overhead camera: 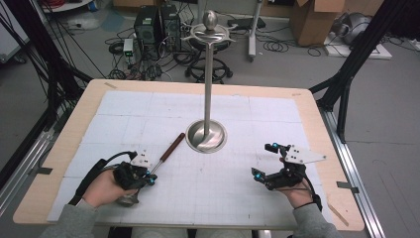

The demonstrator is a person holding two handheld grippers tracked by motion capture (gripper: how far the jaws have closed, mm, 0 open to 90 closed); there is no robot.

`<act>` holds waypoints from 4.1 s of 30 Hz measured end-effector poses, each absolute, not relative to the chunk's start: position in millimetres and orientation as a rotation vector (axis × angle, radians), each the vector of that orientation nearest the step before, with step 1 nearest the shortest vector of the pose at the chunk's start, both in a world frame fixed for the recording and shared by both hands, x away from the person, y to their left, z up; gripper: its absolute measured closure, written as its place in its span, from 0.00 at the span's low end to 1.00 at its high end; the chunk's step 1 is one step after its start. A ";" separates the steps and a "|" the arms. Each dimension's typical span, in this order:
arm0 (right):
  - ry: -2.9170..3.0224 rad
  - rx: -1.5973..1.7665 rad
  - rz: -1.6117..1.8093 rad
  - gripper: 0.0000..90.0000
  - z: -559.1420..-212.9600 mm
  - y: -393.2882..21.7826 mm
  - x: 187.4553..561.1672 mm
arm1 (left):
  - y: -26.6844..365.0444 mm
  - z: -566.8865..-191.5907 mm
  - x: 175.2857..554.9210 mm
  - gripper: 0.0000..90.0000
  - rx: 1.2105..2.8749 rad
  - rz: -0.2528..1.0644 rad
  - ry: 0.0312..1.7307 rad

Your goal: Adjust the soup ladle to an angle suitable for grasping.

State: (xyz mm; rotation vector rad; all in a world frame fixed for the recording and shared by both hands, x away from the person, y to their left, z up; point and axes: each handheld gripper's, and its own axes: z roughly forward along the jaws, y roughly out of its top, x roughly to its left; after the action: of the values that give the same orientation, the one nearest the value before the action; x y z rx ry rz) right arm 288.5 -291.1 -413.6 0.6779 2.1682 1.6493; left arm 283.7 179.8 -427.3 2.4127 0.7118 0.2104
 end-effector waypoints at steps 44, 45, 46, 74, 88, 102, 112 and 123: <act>2.175 0.677 1.642 0.01 -414.4 -291.5 289.6 | 227.1 -422.9 277.9 1.00 2.463 0.210 0.775; 2.175 0.679 1.641 0.01 -414.3 -291.5 289.4 | 228.8 -423.0 278.0 1.00 2.458 0.208 0.782; 2.176 0.684 1.642 0.01 -414.3 -291.3 289.1 | 230.7 -423.0 278.3 1.00 2.458 0.210 0.785; 2.179 0.676 1.639 0.01 -414.7 -291.0 289.7 | 246.2 -403.9 298.7 1.00 2.275 0.225 0.870; 2.180 0.684 1.638 0.01 -414.7 -291.3 289.6 | 259.4 -410.2 347.3 1.00 2.093 0.180 1.010; 2.181 0.681 1.642 0.01 -414.7 -291.2 289.6 | 243.5 -428.7 384.9 1.00 2.214 0.233 1.132; 2.185 0.681 1.641 0.01 -415.0 -290.3 289.6 | 232.6 -431.9 385.0 1.00 2.215 0.257 1.066; 2.187 0.680 1.636 0.01 -415.3 -290.3 289.8 | 222.4 -434.8 384.4 1.00 2.209 0.296 1.013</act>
State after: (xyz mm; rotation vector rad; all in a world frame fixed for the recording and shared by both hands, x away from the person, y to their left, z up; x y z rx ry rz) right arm 289.8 -290.3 -415.3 0.6802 2.1868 1.6359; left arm 384.4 222.4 -434.8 2.2091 1.0129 0.2963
